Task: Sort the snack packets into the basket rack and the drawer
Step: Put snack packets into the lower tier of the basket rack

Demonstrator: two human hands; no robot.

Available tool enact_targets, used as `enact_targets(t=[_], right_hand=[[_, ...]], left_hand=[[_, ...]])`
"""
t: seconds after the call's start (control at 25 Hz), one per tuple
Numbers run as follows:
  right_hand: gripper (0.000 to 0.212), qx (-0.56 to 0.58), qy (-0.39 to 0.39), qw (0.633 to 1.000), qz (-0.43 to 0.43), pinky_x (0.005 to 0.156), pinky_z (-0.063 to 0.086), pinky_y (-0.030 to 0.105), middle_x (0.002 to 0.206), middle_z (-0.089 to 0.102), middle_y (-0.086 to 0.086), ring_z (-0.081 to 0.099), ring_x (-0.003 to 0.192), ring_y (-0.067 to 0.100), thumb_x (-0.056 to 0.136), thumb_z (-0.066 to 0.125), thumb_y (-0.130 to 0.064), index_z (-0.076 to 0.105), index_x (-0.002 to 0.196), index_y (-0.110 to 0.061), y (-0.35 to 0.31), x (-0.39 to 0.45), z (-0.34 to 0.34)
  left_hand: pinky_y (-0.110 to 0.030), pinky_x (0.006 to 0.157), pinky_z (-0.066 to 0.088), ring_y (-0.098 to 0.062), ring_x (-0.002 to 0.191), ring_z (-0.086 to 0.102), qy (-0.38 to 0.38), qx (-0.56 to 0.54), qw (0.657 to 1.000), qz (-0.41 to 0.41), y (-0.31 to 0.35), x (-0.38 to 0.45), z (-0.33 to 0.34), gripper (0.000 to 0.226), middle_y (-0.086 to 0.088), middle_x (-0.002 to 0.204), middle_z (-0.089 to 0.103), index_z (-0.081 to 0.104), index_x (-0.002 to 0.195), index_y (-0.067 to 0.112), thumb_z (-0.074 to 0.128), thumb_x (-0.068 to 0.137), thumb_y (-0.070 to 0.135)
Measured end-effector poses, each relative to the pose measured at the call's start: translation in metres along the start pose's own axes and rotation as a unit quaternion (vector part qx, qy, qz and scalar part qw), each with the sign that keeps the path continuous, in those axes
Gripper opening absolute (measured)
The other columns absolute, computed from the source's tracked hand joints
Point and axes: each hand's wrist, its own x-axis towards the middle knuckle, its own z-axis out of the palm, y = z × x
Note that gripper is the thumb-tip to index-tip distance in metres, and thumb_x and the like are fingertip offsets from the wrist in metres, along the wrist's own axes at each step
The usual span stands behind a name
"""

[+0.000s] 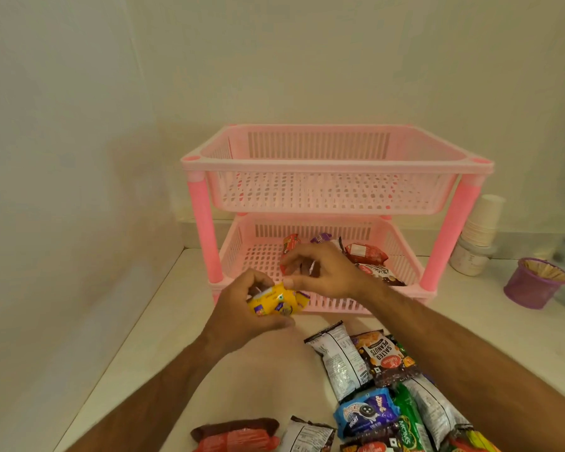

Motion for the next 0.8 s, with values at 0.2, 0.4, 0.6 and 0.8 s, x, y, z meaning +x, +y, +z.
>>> enact_targets(t=[0.2, 0.4, 0.6, 0.8], right_hand=[[0.047, -0.012, -0.061, 0.998, -0.009, 0.073, 0.052, 0.022, 0.098, 0.069, 0.000, 0.065, 0.083, 0.009, 0.077, 0.085, -0.027, 0.064, 0.115, -0.012, -0.015, -0.006, 0.016], [0.047, 0.091, 0.072, 0.989, 0.089, 0.069, 0.053, 0.018, 0.101, 0.066, -0.002, 0.065, 0.086, 0.011, 0.074, 0.087, -0.019, 0.063, 0.114, -0.017, 0.001, 0.005, 0.001], [0.053, 0.007, 0.146, 0.974, 0.173, 0.079, 0.052, 0.018, 0.108, 0.062, -0.002, 0.063, 0.101, 0.022, 0.074, 0.083, -0.012, 0.060, 0.122, -0.020, 0.032, 0.043, 0.006], [0.040, 0.013, 0.124, 0.971, 0.205, 0.094, 0.052, 0.035, 0.115, 0.070, 0.011, 0.064, 0.108, 0.029, 0.082, 0.063, 0.006, 0.064, 0.120, -0.006, 0.044, 0.085, 0.041]], left_hand=[[-0.013, 0.063, 0.049, -0.005, 0.086, 0.060, 0.055, -0.013, 0.998, 0.022, 0.000, 0.004, 0.002, 0.079, 0.013, 0.098, 0.062, 0.054, 0.106, 0.030, 0.101, 0.043, 0.040], [-0.024, 0.067, 0.056, -0.011, 0.088, 0.062, -0.141, 0.087, 0.977, -0.135, -0.019, -0.005, -0.027, 0.077, 0.007, 0.104, 0.063, 0.054, 0.100, 0.028, 0.094, 0.042, 0.060], [-0.024, 0.072, 0.050, -0.004, 0.089, 0.061, -0.542, 0.303, 0.757, -0.205, -0.026, -0.027, -0.028, 0.071, 0.020, 0.101, 0.064, 0.059, 0.099, 0.038, 0.088, 0.043, 0.070], [-0.038, 0.087, 0.057, -0.020, 0.102, 0.066, -0.576, 0.307, 0.724, -0.224, -0.036, -0.030, -0.015, 0.051, 0.006, 0.111, 0.068, 0.066, 0.108, 0.027, 0.087, 0.067, 0.049]])
